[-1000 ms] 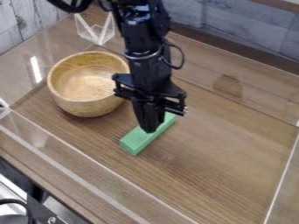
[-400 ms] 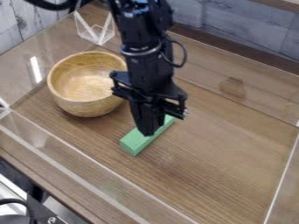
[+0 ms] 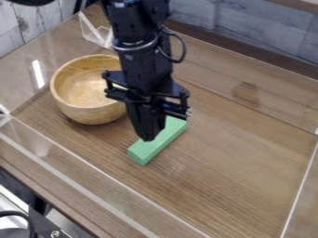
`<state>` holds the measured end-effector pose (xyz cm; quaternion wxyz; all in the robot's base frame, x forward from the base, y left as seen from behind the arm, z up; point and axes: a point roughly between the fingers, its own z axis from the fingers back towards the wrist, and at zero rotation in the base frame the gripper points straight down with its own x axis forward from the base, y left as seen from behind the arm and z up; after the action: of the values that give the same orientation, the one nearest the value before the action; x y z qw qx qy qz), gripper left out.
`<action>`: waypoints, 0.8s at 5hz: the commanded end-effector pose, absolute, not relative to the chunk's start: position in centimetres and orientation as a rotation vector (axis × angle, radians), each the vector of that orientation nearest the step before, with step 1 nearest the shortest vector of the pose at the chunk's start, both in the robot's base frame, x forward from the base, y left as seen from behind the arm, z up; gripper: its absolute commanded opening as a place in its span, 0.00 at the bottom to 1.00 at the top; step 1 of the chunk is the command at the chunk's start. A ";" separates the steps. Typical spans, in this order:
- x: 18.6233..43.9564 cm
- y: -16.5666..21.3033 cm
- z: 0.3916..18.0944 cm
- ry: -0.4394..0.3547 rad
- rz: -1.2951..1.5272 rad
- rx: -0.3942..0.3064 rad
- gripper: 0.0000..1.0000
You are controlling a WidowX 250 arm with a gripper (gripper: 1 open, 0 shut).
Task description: Put green object into wooden bowl
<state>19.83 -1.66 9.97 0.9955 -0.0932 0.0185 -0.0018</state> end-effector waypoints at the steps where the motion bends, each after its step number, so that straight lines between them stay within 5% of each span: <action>1: 21.1 -1.8 11.4 -0.013 0.039 -0.189 0.00; 2: 21.6 -1.7 10.4 0.003 -0.042 -0.188 1.00; 3: 22.7 -1.3 9.9 0.012 -0.063 -0.184 1.00; 4: 23.9 -0.7 9.3 0.020 -0.073 -0.169 0.00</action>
<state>22.95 -0.90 8.19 0.9950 -0.0884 0.0351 -0.0318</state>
